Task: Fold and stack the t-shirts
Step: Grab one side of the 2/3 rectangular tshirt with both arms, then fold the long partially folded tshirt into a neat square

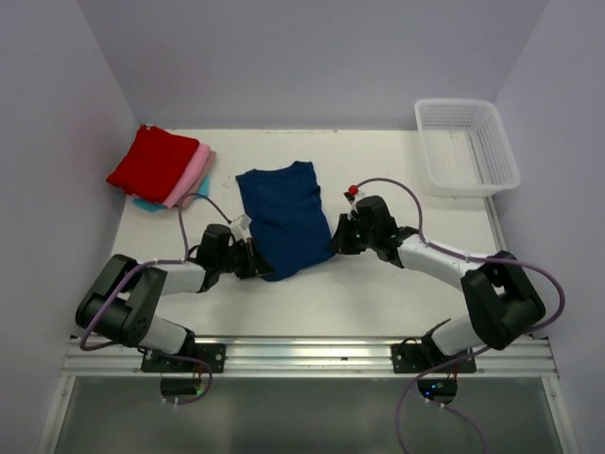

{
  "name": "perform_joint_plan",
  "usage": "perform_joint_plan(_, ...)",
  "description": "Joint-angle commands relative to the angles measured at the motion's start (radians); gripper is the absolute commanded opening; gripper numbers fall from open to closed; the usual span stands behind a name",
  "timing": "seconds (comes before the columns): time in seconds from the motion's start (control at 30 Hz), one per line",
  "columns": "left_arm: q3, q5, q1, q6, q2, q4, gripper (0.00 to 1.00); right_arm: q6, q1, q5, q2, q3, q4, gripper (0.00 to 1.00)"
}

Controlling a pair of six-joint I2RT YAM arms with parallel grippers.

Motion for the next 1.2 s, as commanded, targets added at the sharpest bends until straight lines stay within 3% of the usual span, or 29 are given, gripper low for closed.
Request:
perform_joint_plan(0.0, -0.036, -0.042, -0.048, 0.020, -0.107, -0.208, 0.07, -0.027, 0.037, 0.012, -0.115, -0.053, -0.061, 0.00)
perform_joint_plan(0.27, -0.070, -0.114, -0.156, -0.055, -0.530, -0.487, 0.08, -0.001, 0.160, 0.090, -0.351, -0.131, -0.199, 0.00)
perform_joint_plan(0.4, -0.057, -0.141, -0.171, -0.078, -0.711, -0.654, 0.04, 0.025, 0.203, 0.119, -0.469, -0.148, -0.273, 0.00)
perform_joint_plan(0.57, -0.023, -0.204, -0.177, -0.070, -0.850, -0.703, 0.00, 0.028, 0.215, 0.160, -0.556, -0.136, -0.334, 0.00)
perform_joint_plan(0.73, 0.019, -0.303, -0.177, 0.009, -0.773, -0.651, 0.00, -0.027, 0.215, 0.252, -0.491, -0.061, -0.340, 0.00)
perform_joint_plan(0.93, 0.095, -0.384, -0.174, 0.080, -0.576, -0.489, 0.00, -0.086, 0.211, 0.369, -0.341, 0.057, -0.301, 0.00)
perform_joint_plan(1.17, 0.155, -0.349, -0.082, 0.128, -0.431, -0.331, 0.00, -0.153, 0.139, 0.360, -0.149, 0.223, -0.236, 0.00)
